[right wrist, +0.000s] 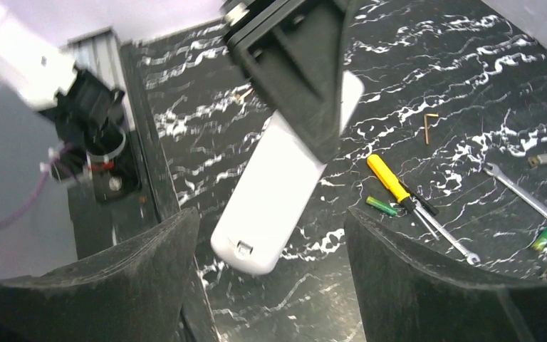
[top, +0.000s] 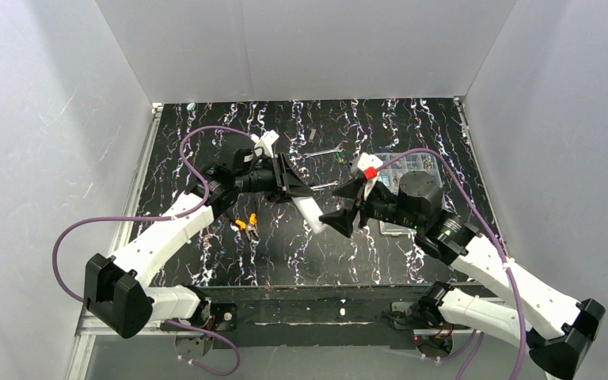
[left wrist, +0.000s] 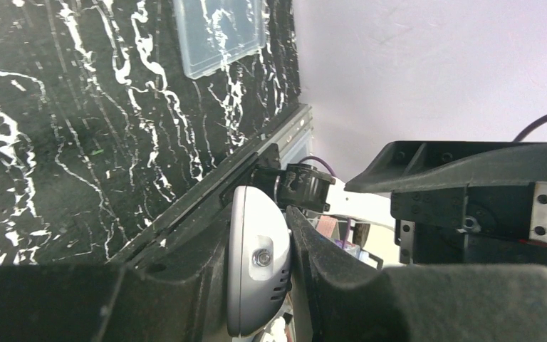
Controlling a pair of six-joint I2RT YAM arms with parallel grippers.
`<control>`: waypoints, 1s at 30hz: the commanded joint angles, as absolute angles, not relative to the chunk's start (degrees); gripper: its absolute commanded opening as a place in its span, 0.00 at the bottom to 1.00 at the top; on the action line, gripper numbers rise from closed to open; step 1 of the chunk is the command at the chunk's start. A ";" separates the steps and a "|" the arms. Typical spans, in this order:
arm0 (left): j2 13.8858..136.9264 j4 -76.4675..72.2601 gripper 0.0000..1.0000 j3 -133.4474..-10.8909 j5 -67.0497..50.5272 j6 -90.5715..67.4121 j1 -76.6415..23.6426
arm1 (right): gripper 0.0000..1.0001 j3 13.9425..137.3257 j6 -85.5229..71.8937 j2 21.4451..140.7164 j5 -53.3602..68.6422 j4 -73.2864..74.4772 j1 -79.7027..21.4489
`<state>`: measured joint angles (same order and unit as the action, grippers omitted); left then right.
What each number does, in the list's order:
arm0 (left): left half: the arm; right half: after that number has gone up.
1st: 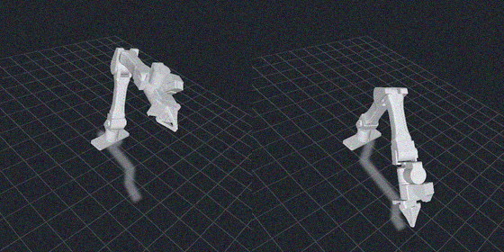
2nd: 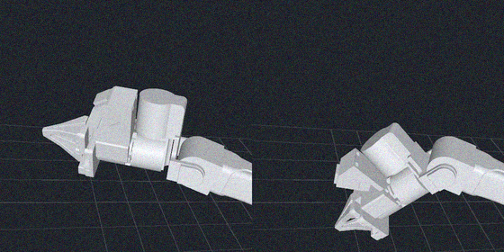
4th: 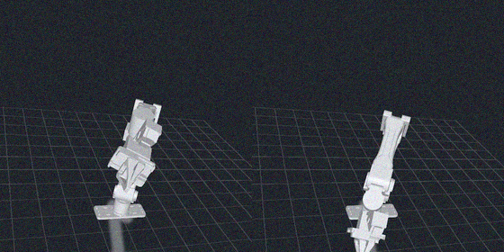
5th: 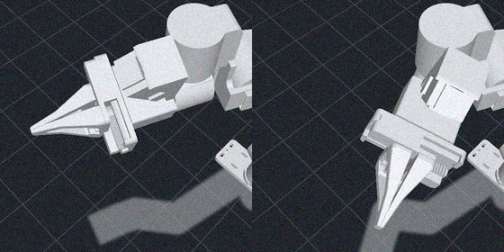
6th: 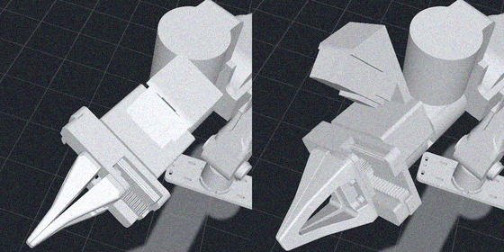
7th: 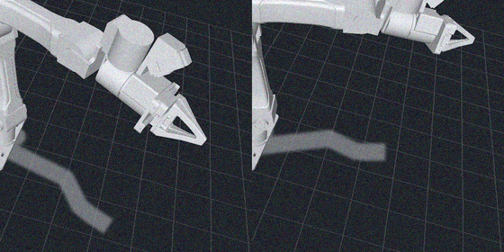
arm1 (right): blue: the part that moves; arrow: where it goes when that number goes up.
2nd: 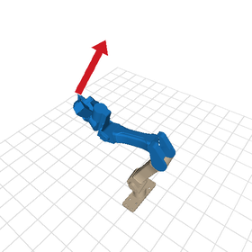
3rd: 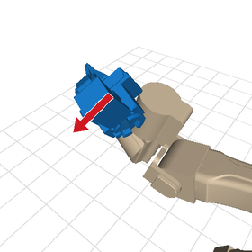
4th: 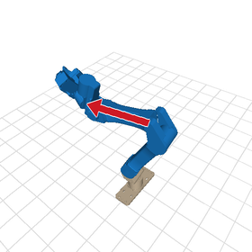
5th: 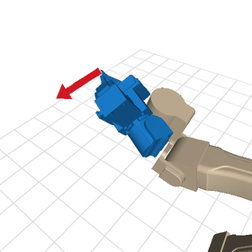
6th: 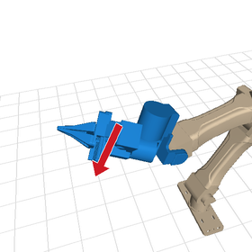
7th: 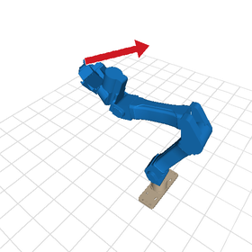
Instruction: Load the batteries into the remote control
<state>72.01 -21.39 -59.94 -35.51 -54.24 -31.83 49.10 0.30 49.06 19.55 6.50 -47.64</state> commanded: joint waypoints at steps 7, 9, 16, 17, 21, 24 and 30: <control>66.85 -34.69 0.00 -52.86 -42.12 -58.66 -31.73 | 0.78 55.14 35.68 46.24 32.06 22.82 -47.64; 67.11 -40.92 0.00 -50.52 -43.04 -62.10 -31.81 | 0.71 57.23 38.79 46.90 32.03 25.64 -47.64; 67.74 -48.24 0.00 -47.81 -44.97 -65.76 -31.82 | 0.53 61.82 45.44 48.99 33.73 31.25 -47.64; 67.76 -48.18 0.00 -47.81 -45.33 -65.74 -31.82 | 0.53 62.10 46.01 49.26 34.11 31.75 -47.64; 68.32 -48.79 0.00 -47.82 -46.41 -66.14 -31.81 | 0.52 62.15 47.65 50.10 35.13 33.39 -47.72; 69.15 -49.81 0.00 -48.14 -47.37 -66.93 -31.82 | 0.52 61.77 47.92 50.61 35.08 33.80 -47.72; 71.15 -52.49 0.00 -48.55 -48.27 -69.01 -31.82 | 0.51 60.66 46.32 50.83 36.19 30.36 -48.07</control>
